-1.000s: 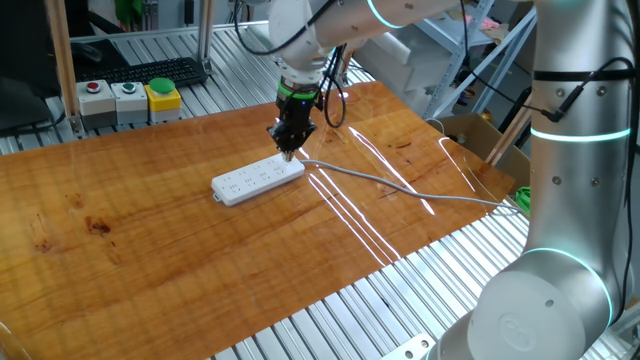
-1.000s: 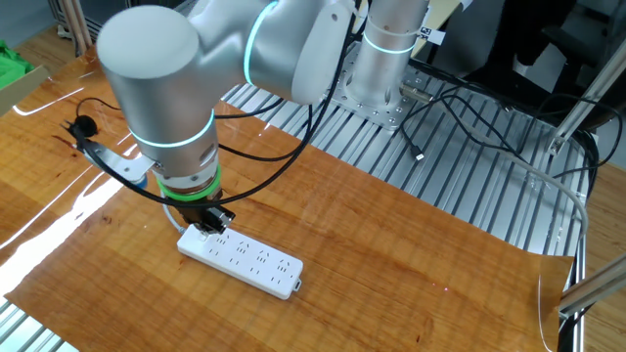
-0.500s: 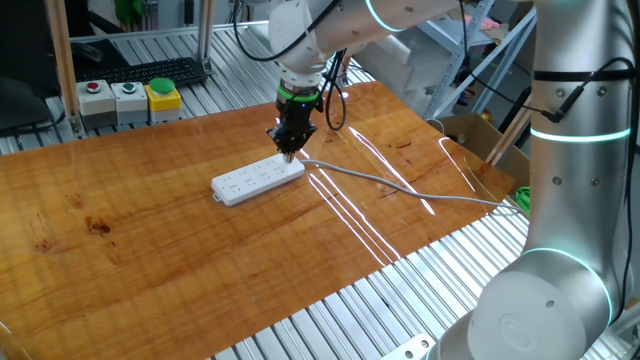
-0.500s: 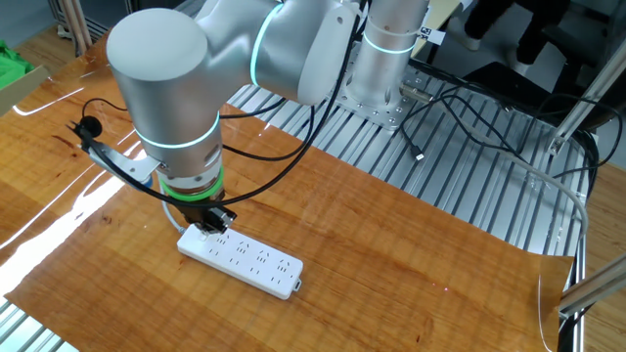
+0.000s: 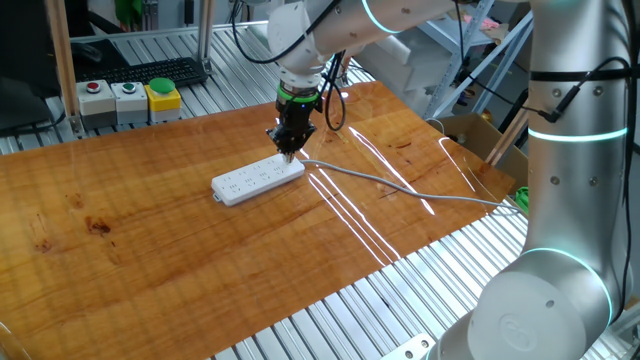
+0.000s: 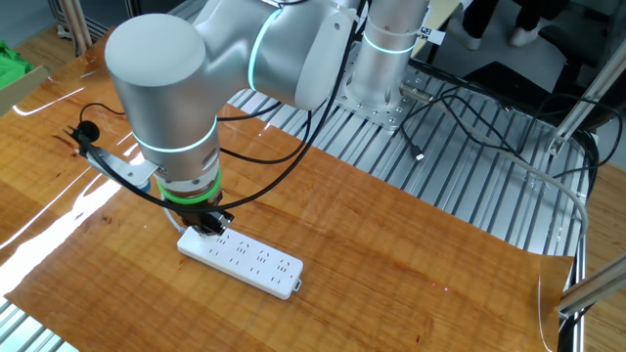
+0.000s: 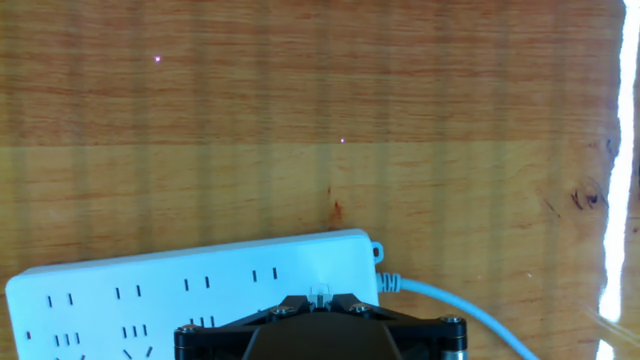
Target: Turn on the power strip by pressing the button
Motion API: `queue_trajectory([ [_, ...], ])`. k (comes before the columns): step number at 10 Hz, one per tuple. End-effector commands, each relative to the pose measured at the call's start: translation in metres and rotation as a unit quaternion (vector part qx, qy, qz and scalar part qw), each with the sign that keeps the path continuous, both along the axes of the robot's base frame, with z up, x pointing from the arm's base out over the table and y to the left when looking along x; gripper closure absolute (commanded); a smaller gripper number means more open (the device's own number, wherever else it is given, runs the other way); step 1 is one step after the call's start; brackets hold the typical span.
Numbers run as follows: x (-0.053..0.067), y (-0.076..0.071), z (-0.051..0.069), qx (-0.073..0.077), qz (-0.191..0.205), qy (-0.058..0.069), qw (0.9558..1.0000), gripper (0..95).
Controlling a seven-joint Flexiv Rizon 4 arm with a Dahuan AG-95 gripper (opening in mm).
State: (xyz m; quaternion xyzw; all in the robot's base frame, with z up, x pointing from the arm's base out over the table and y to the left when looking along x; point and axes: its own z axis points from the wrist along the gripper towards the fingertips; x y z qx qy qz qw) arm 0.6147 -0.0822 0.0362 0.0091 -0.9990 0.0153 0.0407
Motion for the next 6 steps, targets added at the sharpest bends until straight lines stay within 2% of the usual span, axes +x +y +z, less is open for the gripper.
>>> queue_trajectory([
  [1, 0.0, -0.001, -0.003, 0.0, 0.001, 0.0, 1.0, 95.0],
  [4, -0.001, 0.0, -0.013, 0.0, -0.001, -0.002, 1.0, 95.0],
  [6, 0.0, 0.0, -0.014, 0.001, -0.001, -0.003, 1.0, 95.0],
])
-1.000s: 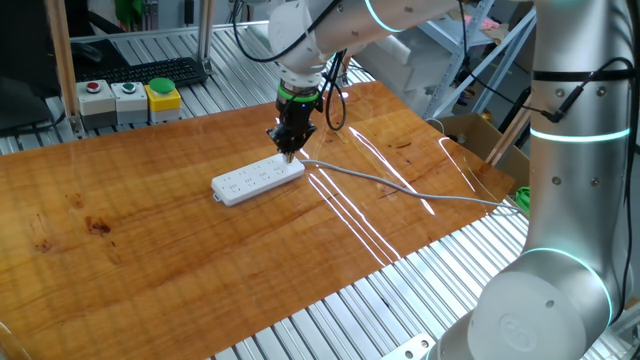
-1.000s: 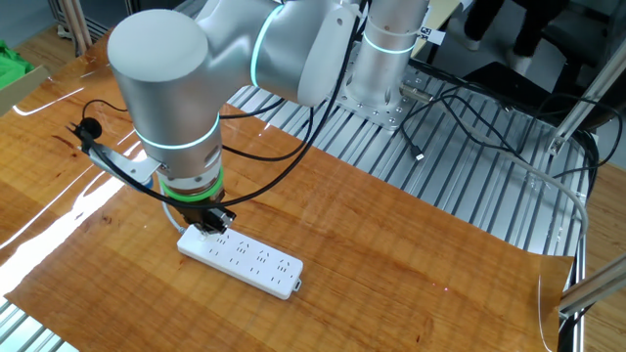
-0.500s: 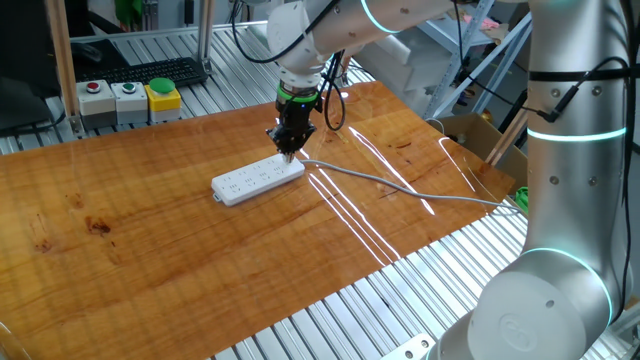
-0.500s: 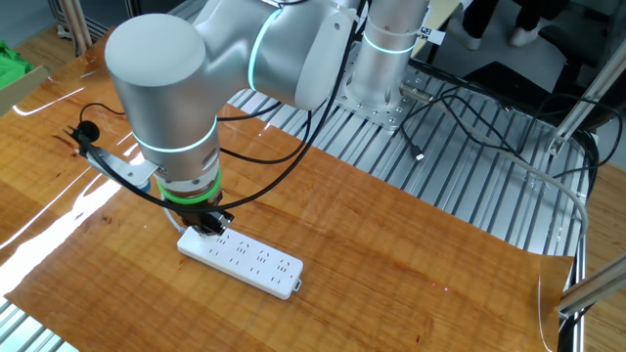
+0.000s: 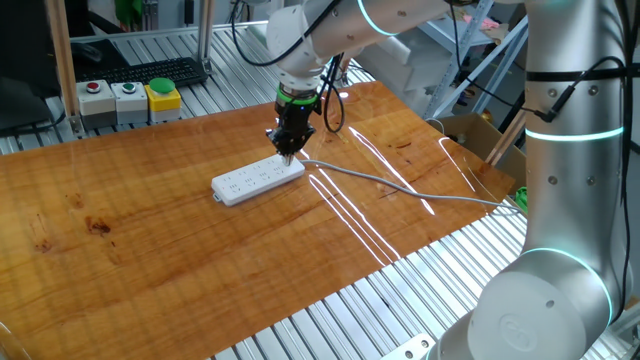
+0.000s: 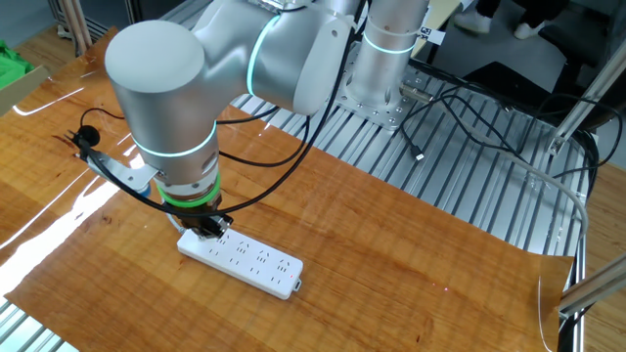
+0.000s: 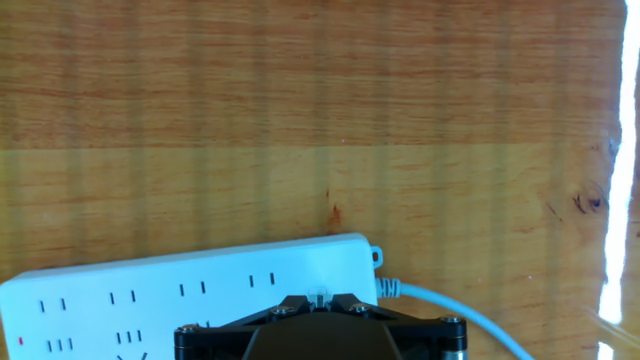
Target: Turn on the power strip by pressing the button
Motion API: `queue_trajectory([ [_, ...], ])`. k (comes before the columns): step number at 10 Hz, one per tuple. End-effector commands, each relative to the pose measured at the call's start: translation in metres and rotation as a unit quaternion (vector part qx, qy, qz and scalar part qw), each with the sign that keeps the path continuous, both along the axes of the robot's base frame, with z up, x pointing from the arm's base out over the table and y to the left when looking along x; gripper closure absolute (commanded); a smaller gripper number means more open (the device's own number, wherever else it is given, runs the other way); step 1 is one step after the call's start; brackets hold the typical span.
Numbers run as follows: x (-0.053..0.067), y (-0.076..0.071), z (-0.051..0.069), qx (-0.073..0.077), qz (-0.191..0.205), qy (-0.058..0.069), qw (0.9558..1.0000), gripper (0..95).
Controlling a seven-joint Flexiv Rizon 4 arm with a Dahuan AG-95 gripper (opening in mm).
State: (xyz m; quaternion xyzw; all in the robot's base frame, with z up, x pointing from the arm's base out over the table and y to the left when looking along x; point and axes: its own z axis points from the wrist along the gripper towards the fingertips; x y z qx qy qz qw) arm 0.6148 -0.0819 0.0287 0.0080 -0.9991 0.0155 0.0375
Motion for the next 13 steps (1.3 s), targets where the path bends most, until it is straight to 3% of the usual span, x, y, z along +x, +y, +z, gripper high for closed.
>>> queue_trajectory([
  [1, 0.001, -0.002, -0.011, 0.002, 0.001, -0.002, 1.0, 95.0],
  [4, -0.003, -0.002, -0.028, 0.002, -0.008, -0.009, 0.9999, 95.0],
  [6, -0.003, -0.002, -0.027, 0.003, -0.013, -0.005, 0.9999, 95.0],
  [9, -0.008, 0.006, -0.015, -0.004, -0.018, -0.003, 0.9998, 95.0],
  [10, -0.009, 0.007, -0.007, -0.022, -0.011, -0.002, 0.9997, 95.0],
  [11, -0.008, 0.008, 0.003, -0.023, -0.009, 0.0, 0.9997, 95.0],
  [12, -0.008, 0.008, 0.011, -0.013, -0.015, 0.001, 0.9998, 95.0],
  [13, -0.009, 0.009, 0.013, -0.013, -0.014, 0.002, 0.9998, 95.0],
])
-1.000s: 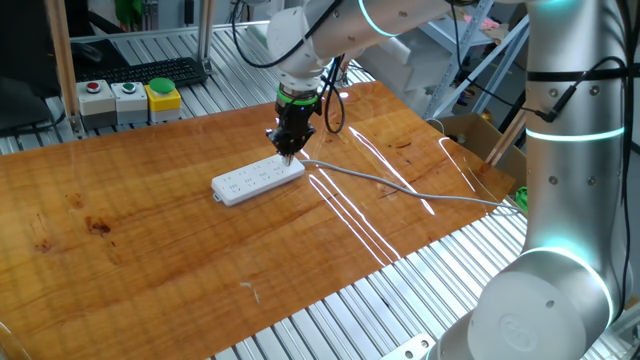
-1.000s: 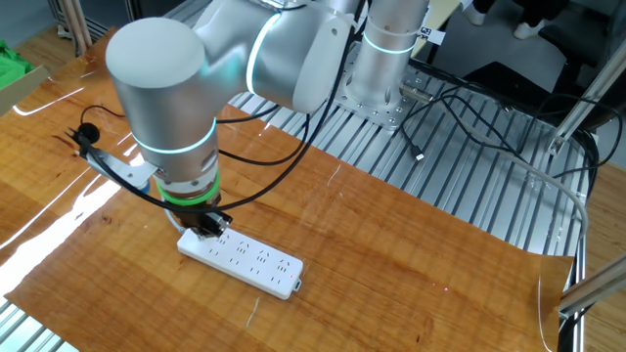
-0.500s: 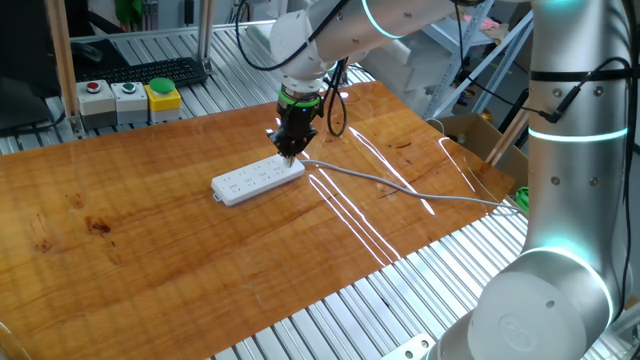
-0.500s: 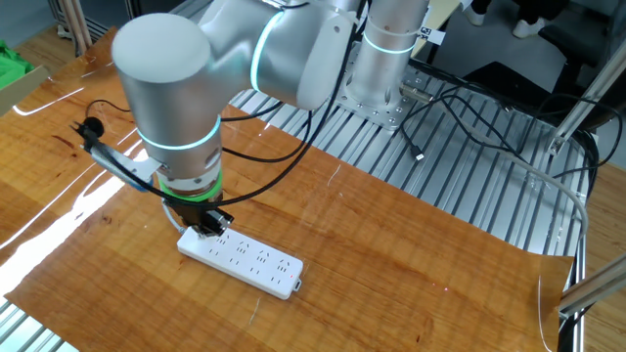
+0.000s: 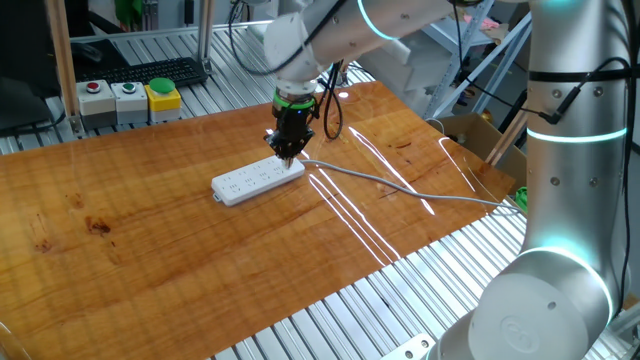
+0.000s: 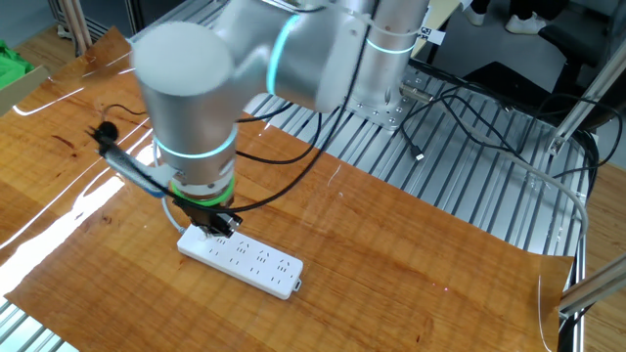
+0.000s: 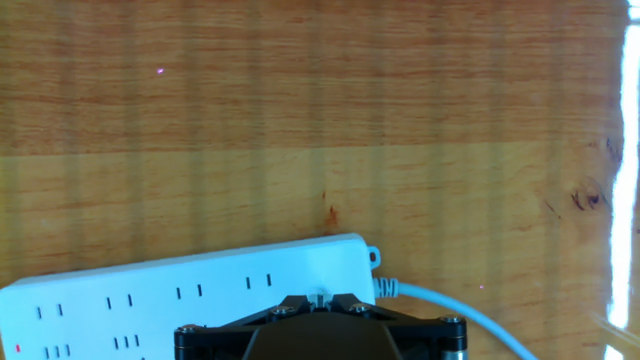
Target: Turn on the power strip by pressing the button
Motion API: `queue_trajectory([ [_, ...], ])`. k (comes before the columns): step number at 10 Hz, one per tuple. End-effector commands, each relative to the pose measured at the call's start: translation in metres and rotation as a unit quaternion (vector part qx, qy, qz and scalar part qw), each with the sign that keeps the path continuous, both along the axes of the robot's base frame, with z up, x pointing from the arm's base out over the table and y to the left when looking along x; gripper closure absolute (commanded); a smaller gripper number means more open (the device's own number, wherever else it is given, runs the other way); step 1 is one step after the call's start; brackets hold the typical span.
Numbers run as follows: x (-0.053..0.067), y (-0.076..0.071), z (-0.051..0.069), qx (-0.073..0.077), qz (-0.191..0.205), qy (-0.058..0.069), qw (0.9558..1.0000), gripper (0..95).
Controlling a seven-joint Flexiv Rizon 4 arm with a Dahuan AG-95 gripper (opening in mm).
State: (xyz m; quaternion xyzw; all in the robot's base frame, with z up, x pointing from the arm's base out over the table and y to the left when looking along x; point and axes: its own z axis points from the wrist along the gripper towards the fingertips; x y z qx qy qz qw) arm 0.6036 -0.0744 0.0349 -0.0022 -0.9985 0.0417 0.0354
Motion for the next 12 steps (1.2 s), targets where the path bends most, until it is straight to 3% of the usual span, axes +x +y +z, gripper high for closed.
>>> queue_trajectory([
  [1, 0.0018, 0.0019, 0.0069, 0.014, -0.005, 0.005, 0.9999, 95.0],
  [12, 0.0043, -0.0009, 0.0057, 0.014, -0.001, 0.001, 0.9999, 95.0],
])
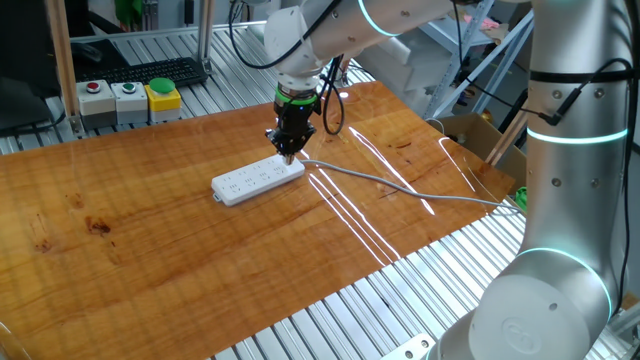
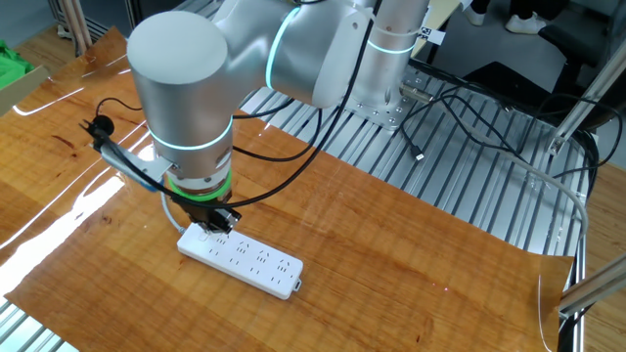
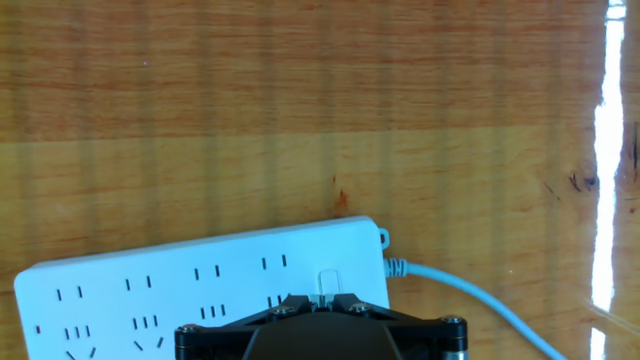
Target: Turn on the power strip by pressing the button
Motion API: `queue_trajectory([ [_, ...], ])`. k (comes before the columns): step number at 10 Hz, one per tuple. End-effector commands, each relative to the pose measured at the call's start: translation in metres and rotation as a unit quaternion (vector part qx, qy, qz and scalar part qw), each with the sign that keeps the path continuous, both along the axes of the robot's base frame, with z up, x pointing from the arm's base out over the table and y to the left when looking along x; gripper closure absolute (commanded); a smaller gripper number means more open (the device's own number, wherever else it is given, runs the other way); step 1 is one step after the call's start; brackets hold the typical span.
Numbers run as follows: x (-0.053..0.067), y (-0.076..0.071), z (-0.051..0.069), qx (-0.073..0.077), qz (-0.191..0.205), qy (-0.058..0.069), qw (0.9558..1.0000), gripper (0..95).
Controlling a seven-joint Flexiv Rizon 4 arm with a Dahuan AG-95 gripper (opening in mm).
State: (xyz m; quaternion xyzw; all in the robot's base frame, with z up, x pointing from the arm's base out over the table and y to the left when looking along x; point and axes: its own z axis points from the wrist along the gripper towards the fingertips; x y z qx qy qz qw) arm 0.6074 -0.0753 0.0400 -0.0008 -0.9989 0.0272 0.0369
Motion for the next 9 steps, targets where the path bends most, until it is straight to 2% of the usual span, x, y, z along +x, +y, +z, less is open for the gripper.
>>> queue_trajectory([
  [1, 0.0007, -0.0001, 0.0003, 0.0, -0.003, -0.001, 1.0, 95.0],
  [9, 0.0046, -0.0035, -0.0051, 0.002, -0.008, 0.002, 1.0, 95.0],
])
